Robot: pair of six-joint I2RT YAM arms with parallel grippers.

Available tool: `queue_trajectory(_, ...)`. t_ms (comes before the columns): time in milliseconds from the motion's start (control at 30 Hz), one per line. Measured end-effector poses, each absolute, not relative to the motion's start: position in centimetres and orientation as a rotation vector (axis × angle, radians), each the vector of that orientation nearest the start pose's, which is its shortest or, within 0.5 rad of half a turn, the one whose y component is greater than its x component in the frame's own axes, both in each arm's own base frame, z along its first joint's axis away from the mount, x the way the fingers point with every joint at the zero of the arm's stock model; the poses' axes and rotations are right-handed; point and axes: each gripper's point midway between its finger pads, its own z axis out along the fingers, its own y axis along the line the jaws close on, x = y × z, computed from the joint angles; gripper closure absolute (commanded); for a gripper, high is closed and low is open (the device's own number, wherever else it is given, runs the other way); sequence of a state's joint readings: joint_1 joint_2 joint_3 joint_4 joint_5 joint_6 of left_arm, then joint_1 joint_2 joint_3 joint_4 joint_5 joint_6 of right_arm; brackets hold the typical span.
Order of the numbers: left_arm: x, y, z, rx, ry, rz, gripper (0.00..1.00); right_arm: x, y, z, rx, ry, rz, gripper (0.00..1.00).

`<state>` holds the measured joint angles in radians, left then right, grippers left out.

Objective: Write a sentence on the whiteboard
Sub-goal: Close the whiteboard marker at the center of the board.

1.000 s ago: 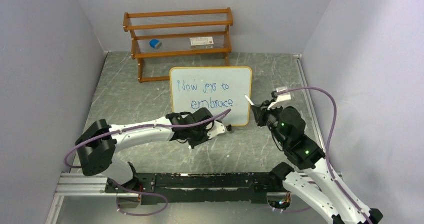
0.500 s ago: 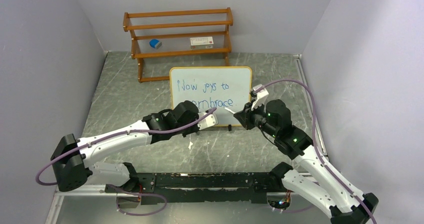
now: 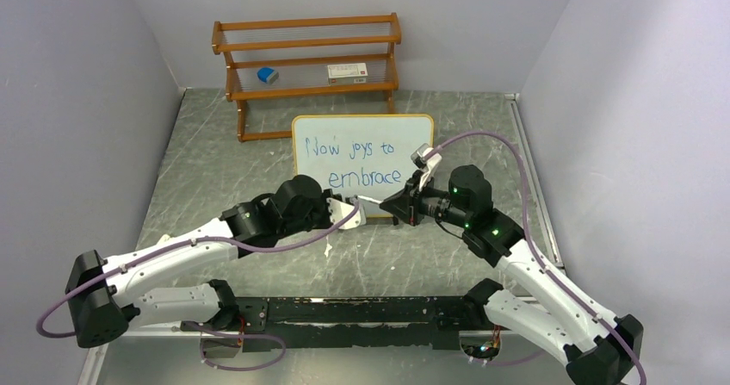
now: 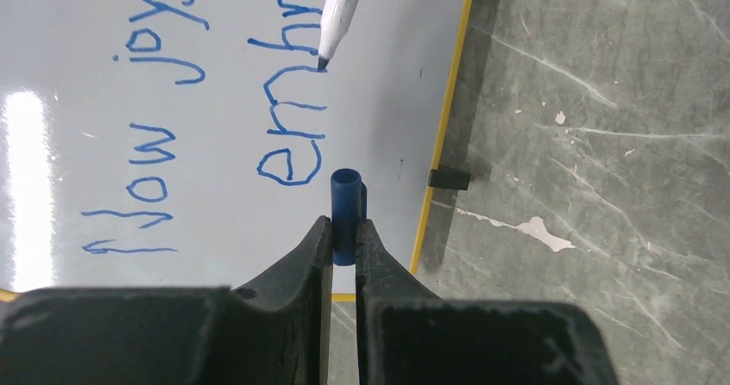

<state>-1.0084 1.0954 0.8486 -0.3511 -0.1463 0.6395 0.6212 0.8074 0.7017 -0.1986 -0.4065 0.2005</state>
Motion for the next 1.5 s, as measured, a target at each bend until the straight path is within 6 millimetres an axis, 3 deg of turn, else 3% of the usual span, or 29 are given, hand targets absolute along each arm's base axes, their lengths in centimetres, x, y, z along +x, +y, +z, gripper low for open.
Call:
queue_trajectory(533,22.2,-26.2,21.0,1.628,1.361,-0.009,0.95,18.7,25.1,22.7,-0.72,1.776,1.071,1.0)
queue_trajectory(1500,21.7,-26.5,20.5,1.688,1.345,0.0,0.95,19.0,25.6,23.0,-0.683,1.751,1.11,1.0)
